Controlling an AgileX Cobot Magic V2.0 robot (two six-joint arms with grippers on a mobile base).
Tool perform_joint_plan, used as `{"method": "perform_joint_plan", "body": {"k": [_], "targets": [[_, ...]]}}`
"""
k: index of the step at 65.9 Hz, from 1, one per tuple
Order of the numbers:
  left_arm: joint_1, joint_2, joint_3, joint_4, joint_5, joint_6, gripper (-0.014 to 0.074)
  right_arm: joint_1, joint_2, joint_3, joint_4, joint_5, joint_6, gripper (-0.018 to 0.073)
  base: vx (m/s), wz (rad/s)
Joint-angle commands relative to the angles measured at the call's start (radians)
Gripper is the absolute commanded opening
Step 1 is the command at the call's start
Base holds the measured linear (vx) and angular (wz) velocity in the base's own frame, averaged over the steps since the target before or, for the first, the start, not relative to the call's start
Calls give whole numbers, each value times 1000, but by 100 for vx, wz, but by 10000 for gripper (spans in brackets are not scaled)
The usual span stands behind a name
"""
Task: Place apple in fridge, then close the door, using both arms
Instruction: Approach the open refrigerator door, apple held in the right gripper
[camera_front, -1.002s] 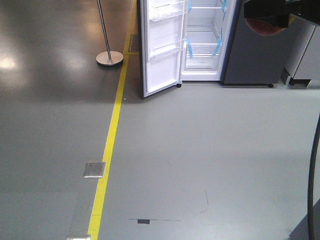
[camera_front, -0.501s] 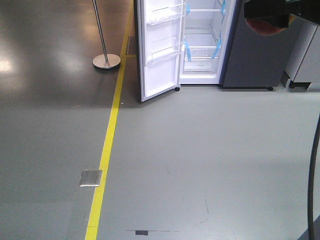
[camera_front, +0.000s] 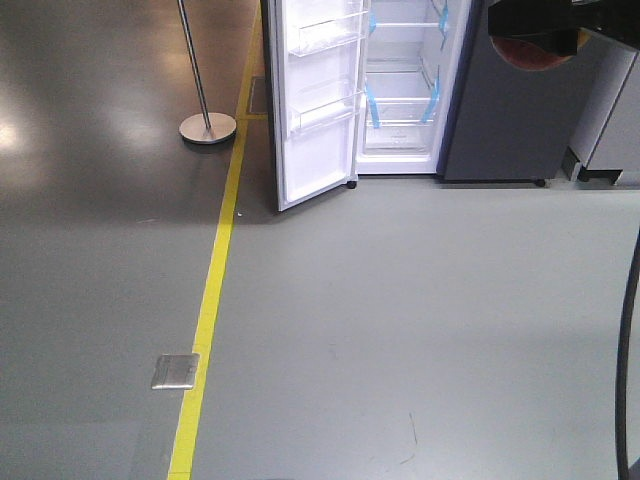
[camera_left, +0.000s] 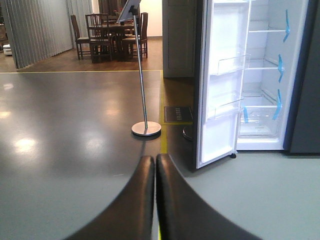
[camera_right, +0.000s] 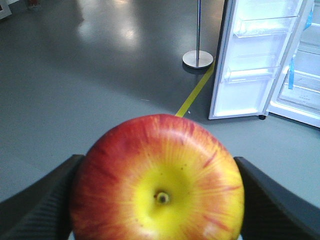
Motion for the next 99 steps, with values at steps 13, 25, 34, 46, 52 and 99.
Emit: {"method": "perform_joint_plan", "body": {"k": [13,25,34,46,52,99], "targets": [[-6,-6,-20,-6,-73,0,-6,-3,-30,-32,38,-61,-5,122,8,-1],[-6,-6,-20,-6,-73,0,-6,-3,-30,-32,38,-61,-5,122,8,-1],[-6,-6,-20,-6,-73,0,-6,-3,-30,-32,38,-61,-5,122,9,-1],[-6,-6,-20,-6,-73,0,-6,-3,-30,-32,38,-61,-5,122,9,0],[-6,-6,-20,-6,-73,0,-6,-3,-30,-32,38,-61,-5,122,9,0],[-6,-6,-20,-6,-73,0,-6,-3,-30,-32,38,-61,-5,122,10,1]]}}
